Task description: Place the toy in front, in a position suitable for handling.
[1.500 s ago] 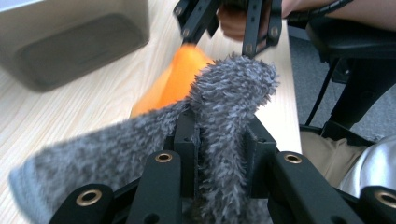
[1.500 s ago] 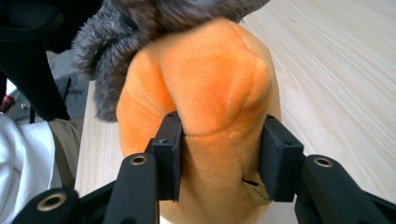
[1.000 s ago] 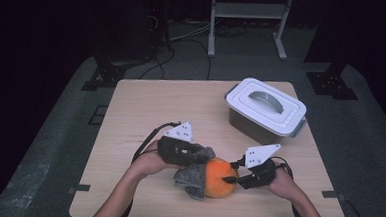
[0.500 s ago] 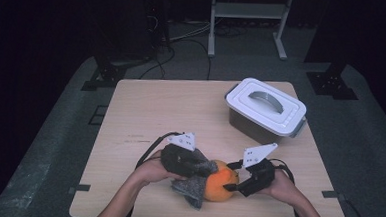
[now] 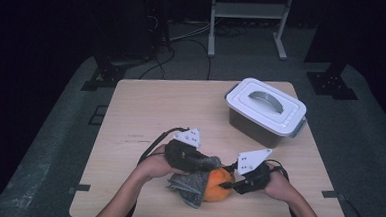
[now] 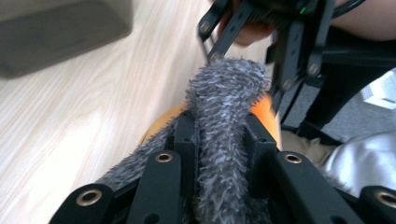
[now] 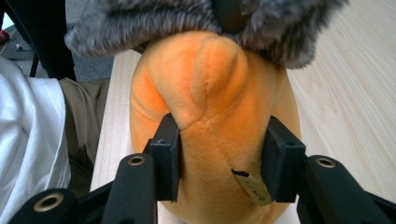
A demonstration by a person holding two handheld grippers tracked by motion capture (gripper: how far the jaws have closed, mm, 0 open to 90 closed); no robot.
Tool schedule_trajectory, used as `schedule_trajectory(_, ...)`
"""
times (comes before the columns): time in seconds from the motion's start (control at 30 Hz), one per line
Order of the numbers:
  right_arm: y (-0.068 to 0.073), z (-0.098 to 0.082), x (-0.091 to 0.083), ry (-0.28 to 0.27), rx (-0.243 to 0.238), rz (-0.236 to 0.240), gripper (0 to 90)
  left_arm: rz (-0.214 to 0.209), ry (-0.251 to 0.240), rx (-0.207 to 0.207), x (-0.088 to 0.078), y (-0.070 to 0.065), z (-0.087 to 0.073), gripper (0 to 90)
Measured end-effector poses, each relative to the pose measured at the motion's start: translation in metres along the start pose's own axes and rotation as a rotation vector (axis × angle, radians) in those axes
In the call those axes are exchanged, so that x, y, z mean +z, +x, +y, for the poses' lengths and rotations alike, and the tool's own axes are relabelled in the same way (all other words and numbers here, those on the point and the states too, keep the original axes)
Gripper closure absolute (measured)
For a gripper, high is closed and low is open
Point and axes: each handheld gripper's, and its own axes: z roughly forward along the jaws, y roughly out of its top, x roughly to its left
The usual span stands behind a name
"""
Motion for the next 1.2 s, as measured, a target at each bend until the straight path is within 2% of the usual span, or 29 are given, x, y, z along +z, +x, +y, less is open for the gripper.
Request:
schedule_trajectory(0.17,-0.001,-0.007,-0.007,0.001,-0.005,-0.002,53.6,0.017,0.009,-0.031,-0.008,0.005,-0.017,71.7)
schedule_trajectory(0.27,-0.003,-0.010,-0.009,0.001,0.000,0.002,53.2,0.002,-0.015,-0.068,-0.011,0.009,-0.026,71.7)
schedule_trajectory(0.43,-0.001,-0.005,-0.005,0.001,-0.007,0.007,53.2,-0.024,-0.048,-0.080,-0.009,0.011,-0.026,71.7)
schedule_trajectory(0.57,0.001,-0.004,-0.003,-0.006,-0.009,0.012,52.8,-0.040,-0.059,-0.052,-0.003,0.007,-0.012,71.7)
schedule_trajectory(0.7,0.002,-0.003,-0.002,-0.006,-0.015,0.011,52.6,-0.056,-0.053,-0.003,0.006,0.001,0.005,71.7)
schedule_trajectory(0.87,-0.003,-0.012,-0.008,-0.020,0.021,0.006,52.6,-0.066,-0.053,0.030,0.006,-0.007,0.014,71.7)
schedule_trajectory(0.97,-0.008,-0.017,-0.013,-0.024,0.039,-0.005,52.6,-0.042,-0.028,0.040,0.003,-0.009,0.011,71.7)
schedule_trajectory(1.2,-0.014,-0.023,-0.018,-0.030,0.066,-0.010,52.8,-0.018,-0.029,-0.008,-0.011,-0.003,-0.012,71.6)
